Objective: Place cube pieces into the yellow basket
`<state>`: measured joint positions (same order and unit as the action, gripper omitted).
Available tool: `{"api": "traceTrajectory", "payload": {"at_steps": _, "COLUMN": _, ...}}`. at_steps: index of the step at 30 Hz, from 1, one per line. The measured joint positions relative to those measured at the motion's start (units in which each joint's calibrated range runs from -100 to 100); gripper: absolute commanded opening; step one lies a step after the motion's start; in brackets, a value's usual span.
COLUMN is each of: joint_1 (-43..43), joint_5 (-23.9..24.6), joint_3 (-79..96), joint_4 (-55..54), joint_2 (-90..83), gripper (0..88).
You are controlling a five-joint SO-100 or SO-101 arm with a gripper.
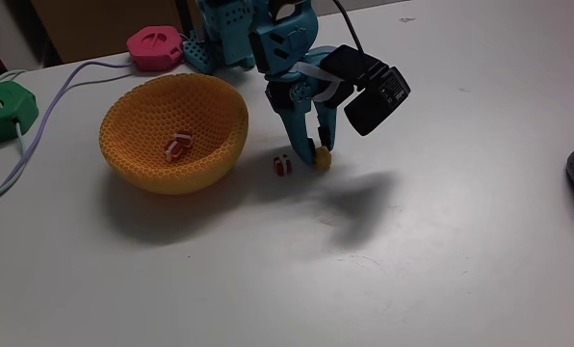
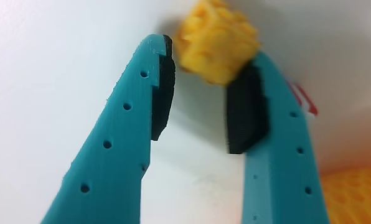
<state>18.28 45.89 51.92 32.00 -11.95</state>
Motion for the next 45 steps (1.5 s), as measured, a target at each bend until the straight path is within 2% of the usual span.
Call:
{"api": "traceTrajectory", "payload": {"at_steps": 4, "joint_1": -0.10, "joint_5": 0.00, "joint_3": 0.00, "joint_4": 0.00, "joint_2": 0.00, "gripper": 0.2}}
{"api": "traceTrajectory", "payload": {"at_steps": 18, "joint_1": -0.19, "joint_5": -1.27, "joint_3": -0.49, "joint_4": 0.22, "joint_2": 0.00, "gripper": 0.0}}
{"api": "traceTrajectory", "payload": {"at_steps": 24, "joint_1": -1.45, "joint_5": -3.37, "joint_3": -3.84, "joint_4": 6.99, "joint_2": -7.77, "gripper": 0.0}}
{"api": "traceTrajectory", "payload": {"at_steps": 29, "joint_1": -3.29, "joint_5": -4.40, "joint_3": -4.93, "joint_4": 18.52, "joint_2": -19.18, "gripper": 0.0}}
{"api": "traceTrajectory", "payload": {"at_steps": 36, "joint_1": -11.51, "joint_5": -5.27, "joint_3": -4.93, "joint_4": 35.27, "joint_2": -35.81, "gripper": 0.0}}
{"api": "traceTrajectory", "payload": {"at_steps": 45, "joint_1": -32.21, "joint_5": -8.01, "joint_3": -4.93, "joint_4": 47.14, "joint_2": -41.32, "gripper": 0.0}}
